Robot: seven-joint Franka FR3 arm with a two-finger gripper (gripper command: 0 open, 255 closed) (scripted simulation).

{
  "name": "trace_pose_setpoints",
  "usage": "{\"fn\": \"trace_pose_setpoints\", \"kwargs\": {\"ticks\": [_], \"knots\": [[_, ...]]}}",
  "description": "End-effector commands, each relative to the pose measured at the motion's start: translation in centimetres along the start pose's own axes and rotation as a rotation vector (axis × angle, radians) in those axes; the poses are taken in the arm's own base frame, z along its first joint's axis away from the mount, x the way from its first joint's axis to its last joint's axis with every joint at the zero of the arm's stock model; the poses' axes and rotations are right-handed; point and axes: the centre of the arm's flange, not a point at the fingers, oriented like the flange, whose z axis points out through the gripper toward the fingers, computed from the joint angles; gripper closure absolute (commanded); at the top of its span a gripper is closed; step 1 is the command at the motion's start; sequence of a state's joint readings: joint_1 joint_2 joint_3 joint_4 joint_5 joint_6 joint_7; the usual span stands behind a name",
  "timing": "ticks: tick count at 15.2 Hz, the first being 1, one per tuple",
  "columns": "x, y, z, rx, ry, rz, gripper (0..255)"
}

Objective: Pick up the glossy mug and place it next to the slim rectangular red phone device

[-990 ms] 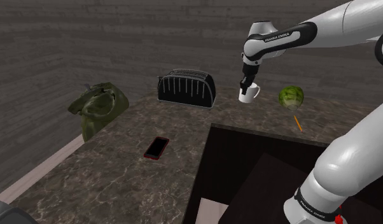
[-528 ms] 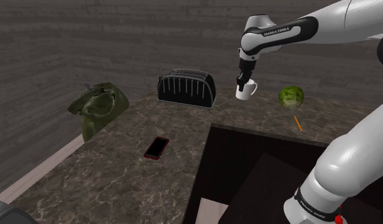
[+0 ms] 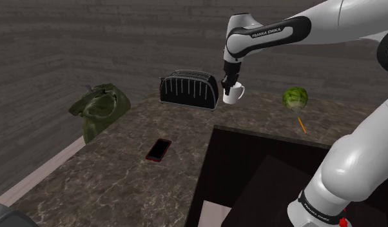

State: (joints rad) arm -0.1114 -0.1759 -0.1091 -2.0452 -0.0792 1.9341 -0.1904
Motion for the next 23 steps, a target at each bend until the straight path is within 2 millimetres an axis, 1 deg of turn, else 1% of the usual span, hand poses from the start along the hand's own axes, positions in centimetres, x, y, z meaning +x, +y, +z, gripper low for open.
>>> {"fn": "trace_pose_setpoints", "kwargs": {"ticks": [1,16,17,23], "knots": [[1.2,-2.3,-0.2,0.0,0.001,0.002,255],[10.2,-19.9,-1.0,0.0,0.001,0.002,255],[10.5,-20.5,-1.0,0.0,0.001,0.002,255],[10.4,-20.7,2.1,0.0,0.001,0.002,255]]}}
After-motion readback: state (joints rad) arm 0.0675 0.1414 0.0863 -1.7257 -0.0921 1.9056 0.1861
